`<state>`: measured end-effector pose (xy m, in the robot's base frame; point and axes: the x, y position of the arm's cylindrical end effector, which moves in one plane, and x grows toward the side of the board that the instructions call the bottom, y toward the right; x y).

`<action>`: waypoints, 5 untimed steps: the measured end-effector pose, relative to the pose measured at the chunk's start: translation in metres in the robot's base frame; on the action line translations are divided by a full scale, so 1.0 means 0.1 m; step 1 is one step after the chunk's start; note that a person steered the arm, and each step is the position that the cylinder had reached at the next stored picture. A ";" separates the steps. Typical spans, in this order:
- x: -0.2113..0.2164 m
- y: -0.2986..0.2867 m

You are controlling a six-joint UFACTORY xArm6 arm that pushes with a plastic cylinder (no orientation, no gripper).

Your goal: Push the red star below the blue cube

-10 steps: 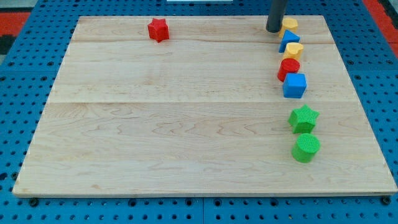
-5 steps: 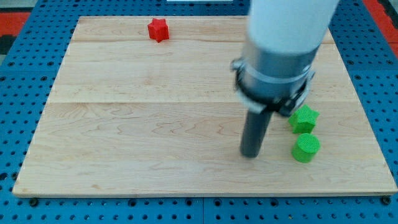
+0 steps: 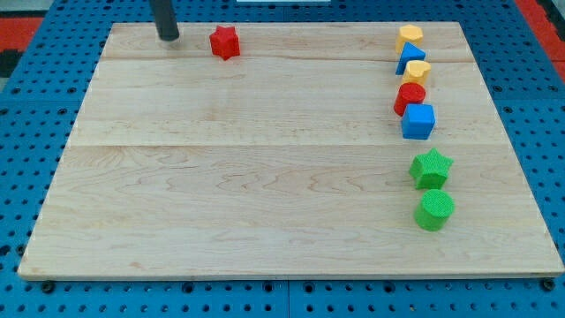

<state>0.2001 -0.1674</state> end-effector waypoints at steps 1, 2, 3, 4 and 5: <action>0.17 0.96; 1.21 1.19; 1.44 0.88; 0.65 0.92; 0.58 0.11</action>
<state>0.2576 -0.1569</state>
